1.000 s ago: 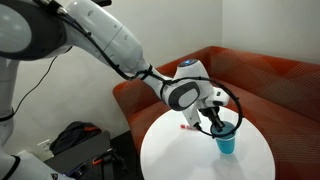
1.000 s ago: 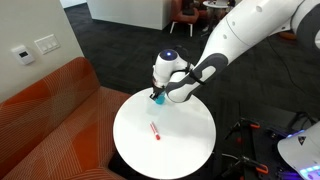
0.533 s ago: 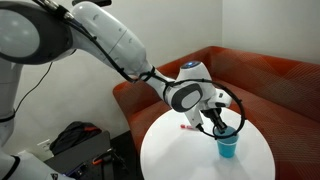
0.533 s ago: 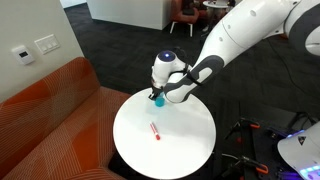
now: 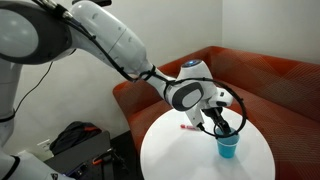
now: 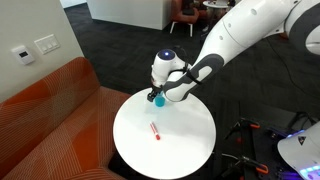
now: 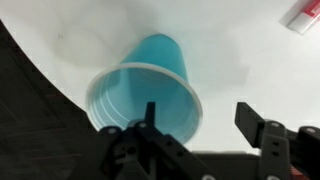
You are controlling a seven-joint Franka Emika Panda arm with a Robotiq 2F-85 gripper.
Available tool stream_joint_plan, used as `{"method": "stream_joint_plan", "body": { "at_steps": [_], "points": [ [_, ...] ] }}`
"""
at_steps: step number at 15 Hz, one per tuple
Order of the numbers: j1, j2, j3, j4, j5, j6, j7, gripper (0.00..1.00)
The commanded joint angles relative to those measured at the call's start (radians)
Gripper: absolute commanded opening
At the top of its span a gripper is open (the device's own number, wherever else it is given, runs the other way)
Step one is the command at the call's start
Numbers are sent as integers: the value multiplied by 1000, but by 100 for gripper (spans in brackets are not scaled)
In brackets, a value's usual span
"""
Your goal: Move the light blue cup to the right then place the red marker inside the cup
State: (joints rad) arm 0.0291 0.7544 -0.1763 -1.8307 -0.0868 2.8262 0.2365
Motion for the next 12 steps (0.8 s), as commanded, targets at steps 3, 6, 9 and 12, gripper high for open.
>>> {"method": "stream_joint_plan", "body": {
  "at_steps": [3, 6, 9, 12],
  "points": [
    [8, -113, -2, -104, 24, -23, -7, 100],
    [10, -189, -1, -186, 32, -12, 1, 100],
    [24, -284, -9, -289, 34, 11, 16, 100],
    [55, -377, -26, -377, 27, 14, 67, 100]
  ]
}}
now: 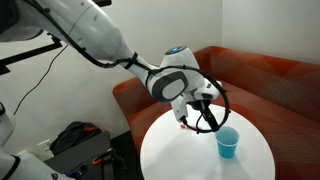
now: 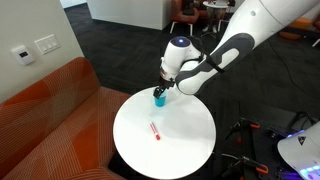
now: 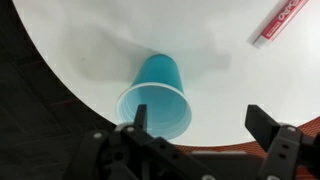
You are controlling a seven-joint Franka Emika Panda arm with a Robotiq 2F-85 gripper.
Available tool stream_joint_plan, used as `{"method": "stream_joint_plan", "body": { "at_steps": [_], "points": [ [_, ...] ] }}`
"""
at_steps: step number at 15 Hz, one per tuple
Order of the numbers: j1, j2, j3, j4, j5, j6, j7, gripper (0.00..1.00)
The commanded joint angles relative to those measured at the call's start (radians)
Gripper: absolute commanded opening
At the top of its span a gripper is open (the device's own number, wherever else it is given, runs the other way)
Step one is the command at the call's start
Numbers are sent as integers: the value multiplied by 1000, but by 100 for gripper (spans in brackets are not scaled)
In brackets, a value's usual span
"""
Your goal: Move the light blue cup to the right then place the red marker inside the cup
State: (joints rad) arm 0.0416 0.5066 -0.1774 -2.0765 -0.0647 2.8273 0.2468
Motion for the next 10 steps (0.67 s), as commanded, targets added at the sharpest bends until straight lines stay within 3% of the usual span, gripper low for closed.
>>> {"method": "stream_joint_plan", "body": {
  "at_steps": [1, 4, 10],
  "points": [
    [57, -154, -30, -149, 4, 1, 89, 100],
    [126, -214, -52, -183, -1, -30, 258, 100],
    [227, -221, 10, -134, 47, -83, 632, 100]
  ]
}}
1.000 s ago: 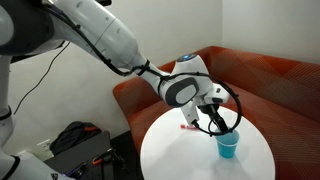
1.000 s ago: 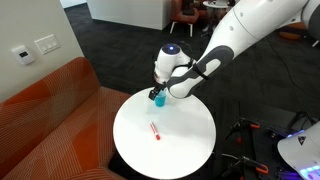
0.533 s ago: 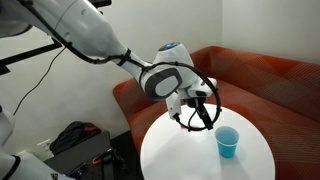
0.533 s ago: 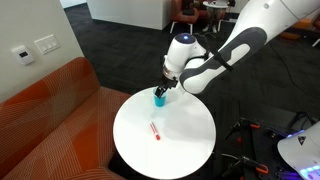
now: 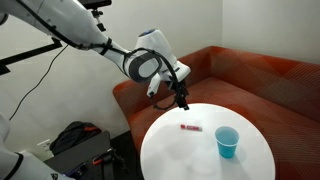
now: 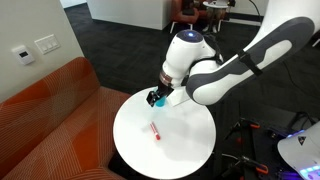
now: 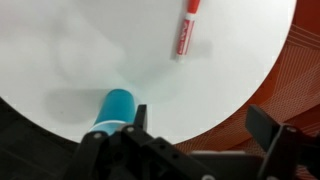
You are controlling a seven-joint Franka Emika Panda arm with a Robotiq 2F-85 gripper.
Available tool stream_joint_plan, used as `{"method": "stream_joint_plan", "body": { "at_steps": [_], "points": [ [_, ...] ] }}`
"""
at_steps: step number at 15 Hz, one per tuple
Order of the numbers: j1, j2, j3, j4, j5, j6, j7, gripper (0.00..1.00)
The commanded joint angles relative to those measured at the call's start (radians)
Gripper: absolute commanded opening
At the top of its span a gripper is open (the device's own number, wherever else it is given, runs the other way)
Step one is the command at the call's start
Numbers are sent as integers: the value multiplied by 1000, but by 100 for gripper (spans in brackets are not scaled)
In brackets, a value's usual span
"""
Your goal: Move the light blue cup to the right then place the red marker inside the cup
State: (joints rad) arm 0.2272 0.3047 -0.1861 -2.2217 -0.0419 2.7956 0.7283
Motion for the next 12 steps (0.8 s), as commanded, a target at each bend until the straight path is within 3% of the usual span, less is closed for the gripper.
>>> {"method": "stream_joint_plan", "body": {
  "at_steps": [1, 4, 7, 12],
  "points": [
    [58, -12, 28, 18, 21, -63, 219, 100],
    [96, 3, 45, 21, -7, -85, 415, 100],
    [100, 39, 75, 35, -6, -90, 521, 100],
    [70, 120, 137, 55, 25, -17, 480, 100]
  ]
}}
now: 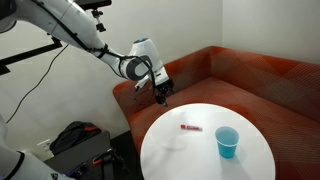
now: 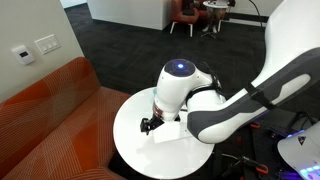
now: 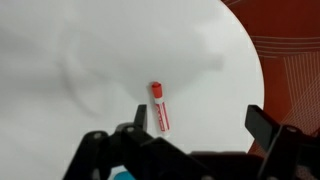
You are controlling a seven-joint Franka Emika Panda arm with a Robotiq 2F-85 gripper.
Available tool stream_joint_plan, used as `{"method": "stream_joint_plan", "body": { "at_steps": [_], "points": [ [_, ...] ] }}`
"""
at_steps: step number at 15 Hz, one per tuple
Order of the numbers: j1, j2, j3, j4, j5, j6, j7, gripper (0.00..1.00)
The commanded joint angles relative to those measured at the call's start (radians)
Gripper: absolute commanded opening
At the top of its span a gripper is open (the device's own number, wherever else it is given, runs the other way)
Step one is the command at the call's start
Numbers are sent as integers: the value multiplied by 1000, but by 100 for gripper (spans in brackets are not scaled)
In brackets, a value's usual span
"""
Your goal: Move the light blue cup to the right then place the red marker inside the cup
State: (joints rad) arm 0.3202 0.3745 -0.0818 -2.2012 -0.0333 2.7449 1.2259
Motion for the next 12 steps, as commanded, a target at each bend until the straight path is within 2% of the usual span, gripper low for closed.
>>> {"method": "stream_joint_plan", "body": {
  "at_steps": [1, 6, 12],
  "points": [
    [-21, 66, 32, 42, 12, 50, -20, 100],
    [-11, 164, 10, 112, 4, 65, -26, 100],
    [-60, 259, 33, 189, 31, 57, -133, 100]
  ]
}}
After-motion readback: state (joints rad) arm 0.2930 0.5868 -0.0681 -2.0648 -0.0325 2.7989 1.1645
